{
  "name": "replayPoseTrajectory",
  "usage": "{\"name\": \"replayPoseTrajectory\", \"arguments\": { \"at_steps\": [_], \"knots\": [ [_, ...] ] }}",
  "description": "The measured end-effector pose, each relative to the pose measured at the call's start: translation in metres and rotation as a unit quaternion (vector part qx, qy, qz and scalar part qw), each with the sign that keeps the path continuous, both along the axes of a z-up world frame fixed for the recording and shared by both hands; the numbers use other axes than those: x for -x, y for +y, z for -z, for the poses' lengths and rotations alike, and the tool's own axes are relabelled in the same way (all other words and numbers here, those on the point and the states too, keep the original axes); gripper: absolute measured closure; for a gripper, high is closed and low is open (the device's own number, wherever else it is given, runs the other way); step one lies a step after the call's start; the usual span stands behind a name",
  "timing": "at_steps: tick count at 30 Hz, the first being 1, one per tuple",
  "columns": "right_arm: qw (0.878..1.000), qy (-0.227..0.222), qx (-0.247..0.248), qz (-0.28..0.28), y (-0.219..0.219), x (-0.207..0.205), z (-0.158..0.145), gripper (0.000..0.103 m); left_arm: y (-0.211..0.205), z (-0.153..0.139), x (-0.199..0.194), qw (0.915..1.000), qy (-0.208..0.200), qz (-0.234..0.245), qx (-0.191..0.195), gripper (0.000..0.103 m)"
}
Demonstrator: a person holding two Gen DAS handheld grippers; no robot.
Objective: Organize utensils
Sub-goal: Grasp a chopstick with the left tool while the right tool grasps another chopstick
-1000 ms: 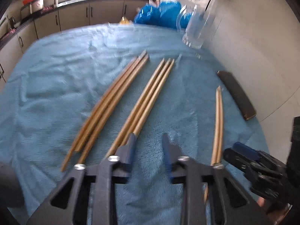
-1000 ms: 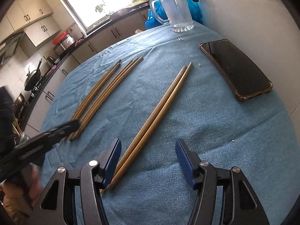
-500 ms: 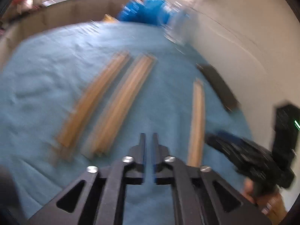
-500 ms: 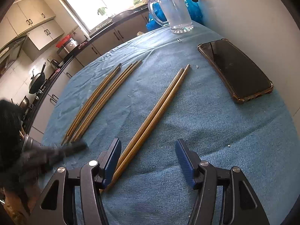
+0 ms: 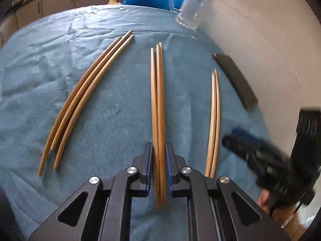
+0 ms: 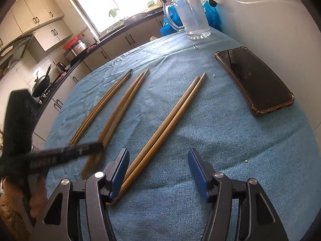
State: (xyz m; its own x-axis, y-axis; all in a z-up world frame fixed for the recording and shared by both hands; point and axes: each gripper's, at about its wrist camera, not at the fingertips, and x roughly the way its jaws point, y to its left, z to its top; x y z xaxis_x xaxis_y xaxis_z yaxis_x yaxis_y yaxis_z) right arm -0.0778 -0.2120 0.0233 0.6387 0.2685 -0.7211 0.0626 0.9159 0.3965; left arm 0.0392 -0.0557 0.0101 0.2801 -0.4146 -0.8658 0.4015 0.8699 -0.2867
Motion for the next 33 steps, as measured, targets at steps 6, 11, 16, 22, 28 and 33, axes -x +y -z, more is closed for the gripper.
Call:
{"name": "replayPoseTrajectory", "arguments": {
  "at_steps": [6,11,16,22,28,33],
  "knots": [
    [1.0,-0.001,0.004,-0.004,0.0,0.0,0.0,0.04,0.019,0.0,-0.007,0.9986,-0.001,-0.052,0.013,0.097],
    [0.998,0.017,0.06,0.014,-0.001,0.001,0.0,0.091,0.044,-0.004,0.006,0.9957,0.0,-0.085,0.037,0.097],
    [0.998,0.034,0.041,0.018,-0.013,-0.002,0.001,0.095,0.065,0.0,0.034,0.9926,0.033,-0.102,0.058,0.097],
    [0.999,0.042,0.025,0.01,-0.012,0.002,-0.001,0.07,0.085,-0.006,0.074,0.9913,0.029,-0.116,0.056,0.097],
    [0.999,0.033,0.04,-0.007,0.006,0.002,-0.014,0.06,0.11,-0.024,0.096,0.9906,-0.001,-0.13,0.043,0.096],
    [0.998,0.03,0.04,-0.037,0.033,-0.011,-0.022,0.056,0.112,-0.032,0.098,0.9901,-0.044,-0.133,0.013,0.084]
  ]
}}
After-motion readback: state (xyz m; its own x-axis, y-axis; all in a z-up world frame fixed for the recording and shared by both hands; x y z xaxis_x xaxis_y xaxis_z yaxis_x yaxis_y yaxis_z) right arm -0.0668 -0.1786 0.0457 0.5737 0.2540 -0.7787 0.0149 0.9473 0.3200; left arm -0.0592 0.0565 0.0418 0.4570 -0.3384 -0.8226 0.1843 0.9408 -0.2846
